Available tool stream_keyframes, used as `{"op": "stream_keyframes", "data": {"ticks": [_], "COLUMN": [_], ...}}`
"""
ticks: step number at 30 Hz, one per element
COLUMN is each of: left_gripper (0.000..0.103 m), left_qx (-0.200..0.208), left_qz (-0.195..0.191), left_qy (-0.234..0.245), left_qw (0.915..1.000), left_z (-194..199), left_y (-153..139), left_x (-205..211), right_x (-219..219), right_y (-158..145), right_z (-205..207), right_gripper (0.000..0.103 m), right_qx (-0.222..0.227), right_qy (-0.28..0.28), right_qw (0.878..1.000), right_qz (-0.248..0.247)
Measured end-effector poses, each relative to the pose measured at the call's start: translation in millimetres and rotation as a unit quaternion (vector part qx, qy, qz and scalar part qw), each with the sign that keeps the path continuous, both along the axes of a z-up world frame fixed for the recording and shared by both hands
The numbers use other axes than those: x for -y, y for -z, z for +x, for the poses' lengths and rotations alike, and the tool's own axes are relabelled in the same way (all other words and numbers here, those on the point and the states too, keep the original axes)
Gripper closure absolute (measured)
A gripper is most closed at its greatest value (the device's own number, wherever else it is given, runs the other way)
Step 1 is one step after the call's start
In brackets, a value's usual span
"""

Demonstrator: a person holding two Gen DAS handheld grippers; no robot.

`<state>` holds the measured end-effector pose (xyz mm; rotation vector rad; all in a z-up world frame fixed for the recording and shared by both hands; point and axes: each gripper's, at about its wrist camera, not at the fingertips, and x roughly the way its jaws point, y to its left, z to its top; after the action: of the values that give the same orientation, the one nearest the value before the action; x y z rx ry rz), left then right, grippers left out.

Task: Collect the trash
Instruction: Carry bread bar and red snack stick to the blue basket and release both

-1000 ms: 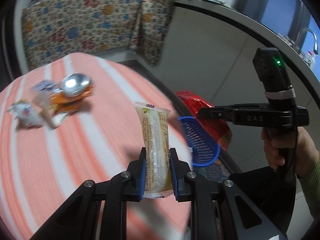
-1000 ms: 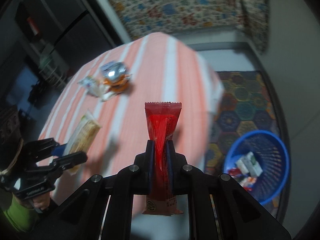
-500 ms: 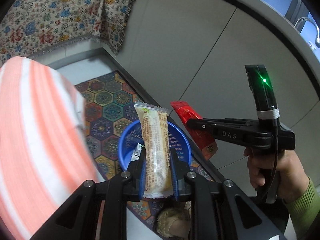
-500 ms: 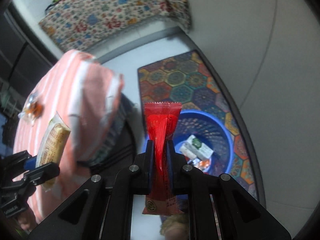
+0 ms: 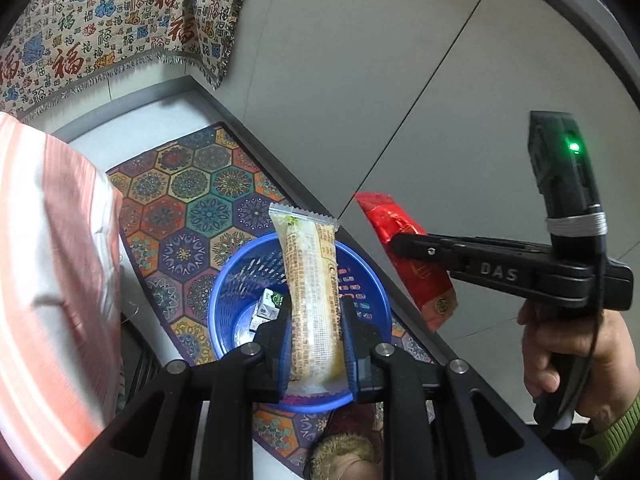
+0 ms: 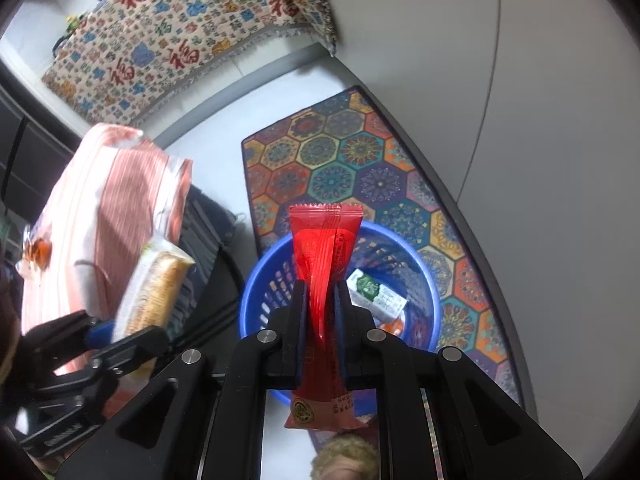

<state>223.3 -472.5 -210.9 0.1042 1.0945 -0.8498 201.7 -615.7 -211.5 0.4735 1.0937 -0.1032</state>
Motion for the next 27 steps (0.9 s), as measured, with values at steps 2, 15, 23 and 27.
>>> {"op": "stream_keyframes", "data": {"ticks": [2, 15, 23, 27], "left_gripper": [0.077, 0.054, 0.045, 0.041], "left_qx": [-0.004, 0.055, 0.132, 0.136], "left_qz": [-0.002, -0.001, 0.044, 0.075], "left_qy": [0.005, -0.03, -0.108, -0.179], "left_qw": [1.0, 0.998, 0.9843, 0.9715], "left_z": [0.9, -10.9, -42.0, -44.7], "left_y": [5.3, -28.5, -67.2, -61.7], "left_x": [3.0, -36.3, -162.3, -240.9], "right_x": [2.4, 11.3, -23.9, -71.9], "right_y": [1.6, -17.8, -59.9, -81.4], "right_z": [1.2, -16.4, -18.0, -13.6], "right_gripper": [0.086, 0.03, 0.006, 0.003], "right_qx": [0.003, 0.041, 0.085, 0.118], "right_qy": [0.004, 0.051, 0.036, 0.005], "right_qw": [1.0, 0.997, 0.985, 0.979], "right_qz": [0.001, -0.043, -0.145, -0.168]}}
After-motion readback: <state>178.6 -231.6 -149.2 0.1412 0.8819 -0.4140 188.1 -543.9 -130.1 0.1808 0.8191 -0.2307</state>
